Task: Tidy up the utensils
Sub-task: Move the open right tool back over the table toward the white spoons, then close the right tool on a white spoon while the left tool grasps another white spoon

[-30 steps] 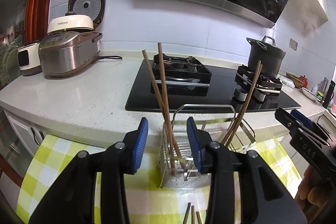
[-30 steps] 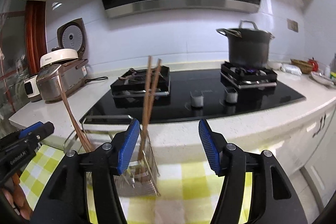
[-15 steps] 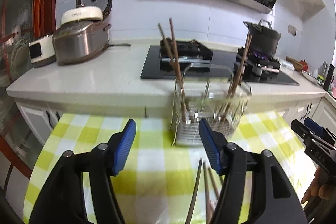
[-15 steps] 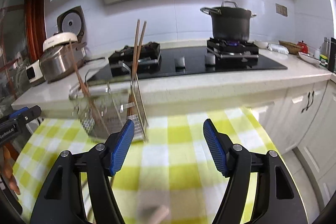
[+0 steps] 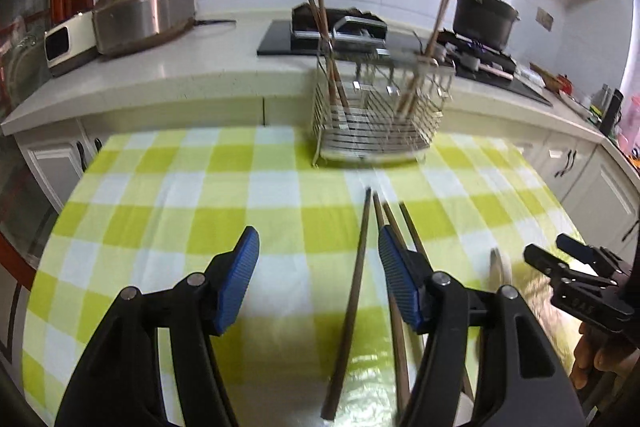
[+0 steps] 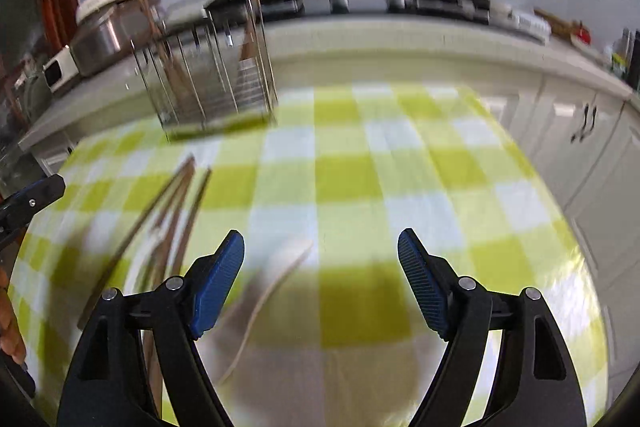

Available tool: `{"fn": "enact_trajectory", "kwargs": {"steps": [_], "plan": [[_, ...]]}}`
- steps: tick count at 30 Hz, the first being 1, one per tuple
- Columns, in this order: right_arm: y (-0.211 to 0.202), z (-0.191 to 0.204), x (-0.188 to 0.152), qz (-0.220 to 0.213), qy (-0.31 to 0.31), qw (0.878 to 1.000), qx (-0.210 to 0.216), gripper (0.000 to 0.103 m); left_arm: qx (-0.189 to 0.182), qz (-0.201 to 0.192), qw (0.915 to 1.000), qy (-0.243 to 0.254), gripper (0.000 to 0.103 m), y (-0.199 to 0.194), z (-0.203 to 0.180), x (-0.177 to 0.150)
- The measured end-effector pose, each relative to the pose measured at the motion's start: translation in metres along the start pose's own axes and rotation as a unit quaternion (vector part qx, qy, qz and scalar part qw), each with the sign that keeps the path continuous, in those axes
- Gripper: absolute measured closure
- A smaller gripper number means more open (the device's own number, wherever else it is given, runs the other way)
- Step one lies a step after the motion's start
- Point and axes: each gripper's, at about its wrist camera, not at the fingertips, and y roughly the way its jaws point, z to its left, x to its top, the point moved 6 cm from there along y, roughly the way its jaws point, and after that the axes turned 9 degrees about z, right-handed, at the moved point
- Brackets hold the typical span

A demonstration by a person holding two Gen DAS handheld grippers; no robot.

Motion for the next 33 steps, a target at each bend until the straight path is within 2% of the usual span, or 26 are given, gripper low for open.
{"fn": "enact_trajectory", "kwargs": {"steps": [4, 11, 16, 19, 21, 22, 25, 30, 33], "plan": [[0.010, 0.004, -0.009, 0.026, 0.003, 1.000, 0.005, 0.028, -0.025, 0.024, 0.9994, 0.001, 0.043, 0.010, -0.009, -0.014], [0.021, 0.020, -0.012, 0.050, -0.014, 0.999, 0.006, 0.031, -0.031, 0.039, 0.9987, 0.009, 0.044, 0.019, -0.016, -0.025], [0.032, 0.023, -0.009, 0.071, -0.012, 0.997, 0.003, 0.050, -0.040, 0.043, 0.9981, 0.016, 0.050, 0.019, -0.019, -0.027], [0.036, 0.027, -0.009, 0.072, -0.021, 0.997, 0.002, 0.064, -0.047, 0.047, 0.9975, 0.024, 0.052, 0.019, -0.023, -0.028], [0.036, 0.029, -0.008, 0.069, -0.029, 0.997, 0.002, 0.084, -0.052, 0.051, 0.9970, 0.029, 0.054, 0.020, -0.027, -0.029], [0.037, 0.028, -0.008, 0.070, -0.027, 0.997, 0.006, 0.087, -0.054, 0.053, 0.9967, 0.032, 0.054, 0.021, -0.029, -0.030], [0.036, 0.022, -0.006, 0.069, -0.022, 0.997, 0.013, 0.088, -0.067, 0.059, 0.9953, 0.038, 0.057, 0.022, -0.034, -0.031], [0.026, 0.015, -0.003, 0.054, -0.021, 0.998, 0.014, 0.088, -0.089, 0.076, 0.9918, 0.050, 0.070, 0.028, -0.048, -0.036], [0.016, 0.010, 0.002, 0.039, -0.023, 0.999, 0.009, 0.088, -0.100, 0.087, 0.9896, 0.056, 0.071, 0.032, -0.056, -0.038]]}}
